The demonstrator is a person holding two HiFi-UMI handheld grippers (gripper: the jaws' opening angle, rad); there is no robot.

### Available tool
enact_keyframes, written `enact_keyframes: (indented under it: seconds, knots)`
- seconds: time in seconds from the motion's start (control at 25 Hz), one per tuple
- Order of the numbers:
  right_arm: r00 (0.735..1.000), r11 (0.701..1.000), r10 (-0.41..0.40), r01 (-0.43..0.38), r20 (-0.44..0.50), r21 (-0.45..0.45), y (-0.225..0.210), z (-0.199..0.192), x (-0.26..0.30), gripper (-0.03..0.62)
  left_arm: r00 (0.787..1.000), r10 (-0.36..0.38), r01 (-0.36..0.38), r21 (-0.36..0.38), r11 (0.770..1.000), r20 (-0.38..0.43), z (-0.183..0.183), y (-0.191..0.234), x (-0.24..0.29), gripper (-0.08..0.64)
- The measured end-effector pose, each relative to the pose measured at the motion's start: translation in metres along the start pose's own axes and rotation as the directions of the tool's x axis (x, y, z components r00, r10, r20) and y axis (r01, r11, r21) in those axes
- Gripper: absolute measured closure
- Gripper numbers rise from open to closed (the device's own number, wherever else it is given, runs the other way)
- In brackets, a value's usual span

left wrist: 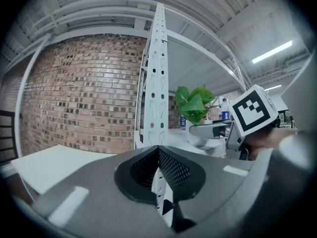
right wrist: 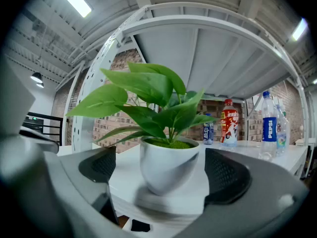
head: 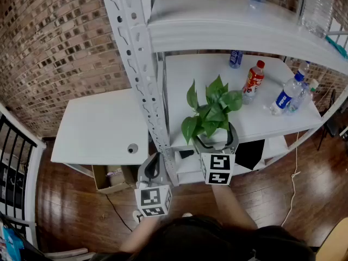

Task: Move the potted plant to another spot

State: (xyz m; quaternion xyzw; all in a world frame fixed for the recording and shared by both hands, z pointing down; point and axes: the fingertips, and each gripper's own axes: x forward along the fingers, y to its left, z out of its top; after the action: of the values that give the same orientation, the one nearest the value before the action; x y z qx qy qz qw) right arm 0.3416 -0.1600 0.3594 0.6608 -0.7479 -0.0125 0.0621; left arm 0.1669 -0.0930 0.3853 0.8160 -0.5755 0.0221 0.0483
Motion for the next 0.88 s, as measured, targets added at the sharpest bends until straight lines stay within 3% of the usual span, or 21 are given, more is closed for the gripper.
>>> enact_keyframes:
  seconds: [0.4, 0.52, 0.88]
  knots:
    - [0.998, 0.999, 0.027, -0.026, -0.064, 0.024, -0.012, -0.003, 0.035, 0.048, 1.000, 0.024, -0.024, -0.014, 1.000, -0.008, -0.004, 0.009, 0.001, 0.546]
    - [0.998, 1.000, 0.016, -0.015, -0.056, 0.024, -0.015, -0.002, 0.033, 0.107, 1.000, 0.027, -0.027, -0.015, 1.000, -0.008, -0.004, 0.011, 0.000, 0.546]
    - [0.999, 0.999, 0.034, -0.033, -0.030, 0.043, -0.003, 0.002, 0.002, 0.110, 1.000, 0.015, -0.015, -0.013, 1.000, -0.010, -0.006, 0.007, -0.005, 0.546]
